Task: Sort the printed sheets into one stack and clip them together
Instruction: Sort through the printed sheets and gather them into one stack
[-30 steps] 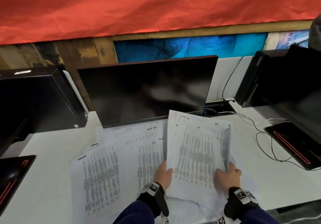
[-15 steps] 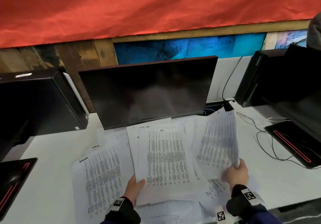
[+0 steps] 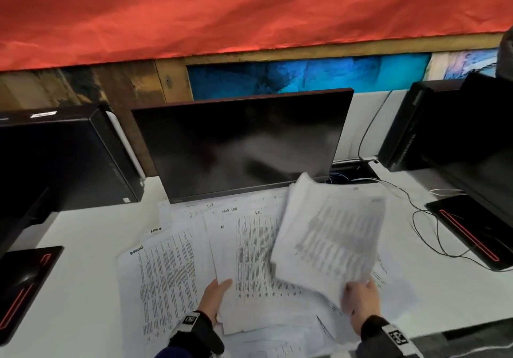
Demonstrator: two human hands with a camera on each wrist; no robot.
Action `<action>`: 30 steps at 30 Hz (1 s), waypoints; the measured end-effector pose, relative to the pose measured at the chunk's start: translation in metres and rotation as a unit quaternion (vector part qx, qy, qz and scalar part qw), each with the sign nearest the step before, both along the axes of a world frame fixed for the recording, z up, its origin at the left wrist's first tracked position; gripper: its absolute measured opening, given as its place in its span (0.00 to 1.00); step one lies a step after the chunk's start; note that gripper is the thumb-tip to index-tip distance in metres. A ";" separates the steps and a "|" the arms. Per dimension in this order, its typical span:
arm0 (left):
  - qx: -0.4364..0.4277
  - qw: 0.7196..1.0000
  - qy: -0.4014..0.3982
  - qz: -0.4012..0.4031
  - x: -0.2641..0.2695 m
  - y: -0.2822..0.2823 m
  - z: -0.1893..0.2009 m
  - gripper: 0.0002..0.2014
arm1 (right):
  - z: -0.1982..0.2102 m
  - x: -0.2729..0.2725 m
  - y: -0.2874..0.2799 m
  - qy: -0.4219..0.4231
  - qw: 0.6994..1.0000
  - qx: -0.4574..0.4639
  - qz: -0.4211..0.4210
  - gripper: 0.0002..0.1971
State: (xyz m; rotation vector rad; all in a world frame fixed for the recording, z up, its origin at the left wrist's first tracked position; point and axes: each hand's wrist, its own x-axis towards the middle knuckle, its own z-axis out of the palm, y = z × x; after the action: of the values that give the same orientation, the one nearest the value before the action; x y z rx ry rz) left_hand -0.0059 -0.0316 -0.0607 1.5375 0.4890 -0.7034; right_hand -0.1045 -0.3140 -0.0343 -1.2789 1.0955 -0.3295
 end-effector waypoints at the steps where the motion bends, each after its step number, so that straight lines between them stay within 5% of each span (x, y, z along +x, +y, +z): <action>1: -0.012 1.000 0.015 0.003 0.003 0.001 -0.004 0.39 | -0.007 -0.001 0.011 0.032 0.999 0.006 0.036 0.18; 3: -0.066 0.997 0.035 0.014 0.010 0.003 -0.016 0.47 | -0.015 0.001 0.028 0.053 0.994 0.013 0.091 0.17; 7: -0.084 0.996 0.021 -0.038 0.009 0.001 0.006 0.33 | -0.022 0.021 0.043 0.135 0.963 -0.090 0.215 0.34; 15: 0.096 0.975 -0.136 -0.144 0.007 -0.003 0.042 0.21 | -0.009 0.047 0.039 0.257 0.883 -0.194 0.342 0.40; 18: 0.099 0.964 -0.186 -0.162 -0.001 0.011 0.069 0.16 | -0.005 0.055 0.027 0.191 0.914 -0.126 0.335 0.47; 21: 0.059 0.969 -0.199 -0.132 -0.004 0.029 0.100 0.16 | 0.016 0.061 0.027 0.063 0.952 0.027 0.297 0.44; 25: 0.002 0.971 -0.217 -0.105 0.004 0.035 0.132 0.14 | 0.058 0.075 0.028 -0.095 0.903 0.238 0.345 0.38; 30: 0.015 0.952 -0.307 0.000 0.022 0.009 0.146 0.12 | 0.108 0.095 0.042 -0.196 0.911 0.183 0.313 0.17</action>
State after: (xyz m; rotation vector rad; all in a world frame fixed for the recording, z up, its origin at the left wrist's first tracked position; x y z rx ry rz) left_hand 0.0160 -0.0222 0.0854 1.6842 0.0295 -0.1884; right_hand -0.0095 -0.2716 0.0735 -1.0927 0.3425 0.1058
